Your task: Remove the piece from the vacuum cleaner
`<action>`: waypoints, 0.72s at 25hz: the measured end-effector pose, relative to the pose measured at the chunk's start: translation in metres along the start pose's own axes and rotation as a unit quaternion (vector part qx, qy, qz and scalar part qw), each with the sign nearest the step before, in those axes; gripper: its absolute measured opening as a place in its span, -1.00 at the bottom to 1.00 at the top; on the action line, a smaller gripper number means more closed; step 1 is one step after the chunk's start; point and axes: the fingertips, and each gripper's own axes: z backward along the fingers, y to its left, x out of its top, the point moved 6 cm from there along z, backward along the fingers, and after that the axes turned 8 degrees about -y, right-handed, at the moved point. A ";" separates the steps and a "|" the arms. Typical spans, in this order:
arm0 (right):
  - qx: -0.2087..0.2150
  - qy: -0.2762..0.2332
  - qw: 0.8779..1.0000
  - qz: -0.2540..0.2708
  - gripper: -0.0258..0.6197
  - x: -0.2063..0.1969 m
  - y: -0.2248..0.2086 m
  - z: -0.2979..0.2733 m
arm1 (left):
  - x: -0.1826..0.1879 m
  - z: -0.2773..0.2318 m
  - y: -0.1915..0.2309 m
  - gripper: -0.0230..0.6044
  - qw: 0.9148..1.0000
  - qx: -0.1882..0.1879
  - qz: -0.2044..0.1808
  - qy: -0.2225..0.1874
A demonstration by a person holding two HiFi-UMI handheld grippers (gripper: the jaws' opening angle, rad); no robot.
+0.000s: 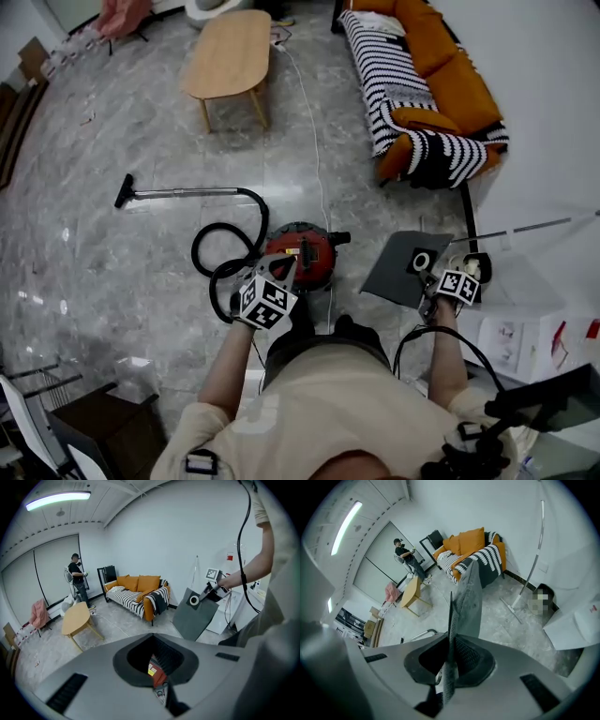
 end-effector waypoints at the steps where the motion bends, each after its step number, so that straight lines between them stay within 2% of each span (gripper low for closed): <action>1: -0.001 -0.006 1.000 -0.004 -0.84 0.001 -0.001 0.002 | 0.002 0.001 0.002 -0.94 1.000 0.001 -0.003 -0.003; 11: 0.001 -0.022 1.000 0.009 -0.84 0.003 0.018 0.014 | 0.016 0.017 0.014 -0.94 0.999 0.008 0.003 -0.031; 16: 0.029 -0.034 0.998 -0.041 -0.84 0.002 0.031 0.009 | 0.019 0.030 0.019 -0.94 0.999 0.014 -0.005 -0.037; 18: 0.043 -0.038 0.997 -0.043 -0.84 0.005 0.045 0.004 | 0.023 0.036 0.024 -0.94 0.999 0.021 -0.009 -0.039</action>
